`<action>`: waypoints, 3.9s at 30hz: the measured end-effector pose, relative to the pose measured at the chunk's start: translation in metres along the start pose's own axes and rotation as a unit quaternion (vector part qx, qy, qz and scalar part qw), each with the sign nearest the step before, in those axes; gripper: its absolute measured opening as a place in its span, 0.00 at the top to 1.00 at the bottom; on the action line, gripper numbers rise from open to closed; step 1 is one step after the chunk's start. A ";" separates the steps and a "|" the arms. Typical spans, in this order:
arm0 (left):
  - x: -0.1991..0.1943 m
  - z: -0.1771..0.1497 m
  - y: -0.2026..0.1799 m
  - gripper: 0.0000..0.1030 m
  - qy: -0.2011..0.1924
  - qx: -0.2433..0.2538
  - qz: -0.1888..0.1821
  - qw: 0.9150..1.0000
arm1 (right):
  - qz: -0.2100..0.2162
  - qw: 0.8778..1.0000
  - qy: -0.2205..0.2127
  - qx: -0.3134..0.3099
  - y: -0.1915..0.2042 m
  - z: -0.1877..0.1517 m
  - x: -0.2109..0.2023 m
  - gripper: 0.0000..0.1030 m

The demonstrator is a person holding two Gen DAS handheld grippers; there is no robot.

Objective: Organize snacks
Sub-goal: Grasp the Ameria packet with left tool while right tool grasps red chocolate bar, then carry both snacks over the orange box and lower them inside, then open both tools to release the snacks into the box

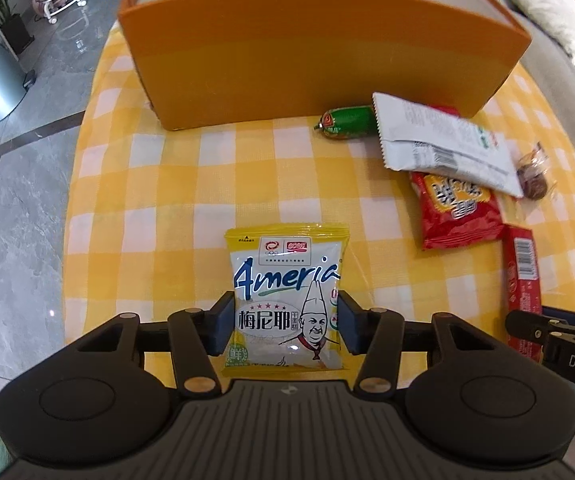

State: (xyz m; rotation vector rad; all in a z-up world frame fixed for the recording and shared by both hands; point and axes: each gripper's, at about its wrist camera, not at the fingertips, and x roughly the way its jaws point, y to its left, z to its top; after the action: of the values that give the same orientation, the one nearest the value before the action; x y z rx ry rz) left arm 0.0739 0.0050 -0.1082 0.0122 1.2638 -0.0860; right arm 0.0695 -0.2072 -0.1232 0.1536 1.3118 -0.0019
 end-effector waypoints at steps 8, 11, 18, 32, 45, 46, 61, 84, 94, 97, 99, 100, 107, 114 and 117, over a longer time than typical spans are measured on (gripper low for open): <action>-0.033 -0.010 0.007 0.43 -0.029 -0.026 -0.014 0.999 | 0.011 1.000 -0.019 0.002 -0.001 -0.004 -0.024 0.78; -0.047 -0.009 0.008 0.43 -0.046 -0.032 -0.020 0.998 | 0.018 0.999 -0.031 0.002 -0.002 -0.004 -0.035 0.79; -0.073 0.001 0.006 0.43 -0.077 -0.040 -0.040 0.995 | 0.055 0.996 -0.066 -0.005 0.001 -0.005 -0.066 0.81; -0.106 0.041 -0.016 0.43 -0.128 -0.001 -0.048 0.991 | 0.086 0.982 -0.164 -0.039 0.014 0.021 -0.118 0.81; -0.121 0.120 -0.019 0.43 -0.176 0.031 -0.023 0.984 | 0.093 0.962 -0.239 -0.093 0.036 0.108 -0.149 0.81; -0.119 0.126 -0.018 0.43 -0.177 0.032 -0.019 0.983 | 0.092 0.961 -0.240 -0.099 0.039 0.116 -0.148 0.81; -0.037 0.186 0.002 0.43 -0.117 0.049 0.054 0.990 | 0.027 0.957 -0.208 -0.202 0.080 0.207 -0.064 0.81; 0.045 0.195 -0.003 0.43 -0.030 0.101 0.122 0.987 | -0.049 0.963 -0.110 -0.241 0.090 0.227 0.039 0.81; 0.035 0.192 0.002 0.31 -0.050 0.094 0.114 0.988 | -0.046 0.964 -0.106 -0.241 0.089 0.223 0.034 0.61; 0.023 0.188 0.003 0.25 -0.065 0.090 0.099 0.989 | -0.045 0.963 -0.114 -0.242 0.088 0.223 0.027 0.56; 0.014 0.185 0.003 0.24 -0.074 0.087 0.093 0.989 | -0.041 0.963 -0.119 -0.239 0.088 0.222 0.021 0.52; 0.010 0.183 0.004 0.24 -0.079 0.085 0.090 0.989 | -0.038 0.963 -0.123 -0.236 0.088 0.222 0.018 0.49; -0.026 0.166 0.013 0.22 -0.141 0.063 0.060 0.986 | -0.005 0.964 -0.164 -0.211 0.084 0.213 -0.012 0.41; -0.062 0.140 0.032 0.22 -0.207 0.012 0.030 0.978 | 0.027 0.962 -0.208 -0.174 0.076 0.198 -0.046 0.40; -0.076 0.127 0.032 0.22 -0.232 0.009 0.026 0.972 | 0.041 0.961 -0.222 -0.158 0.070 0.189 -0.058 0.40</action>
State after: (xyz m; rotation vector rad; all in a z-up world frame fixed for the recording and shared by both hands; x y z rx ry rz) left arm 0.1740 0.0346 0.0015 0.0395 0.7941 -0.0503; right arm 0.2431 -0.1642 -0.0124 -0.0660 0.8421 0.2310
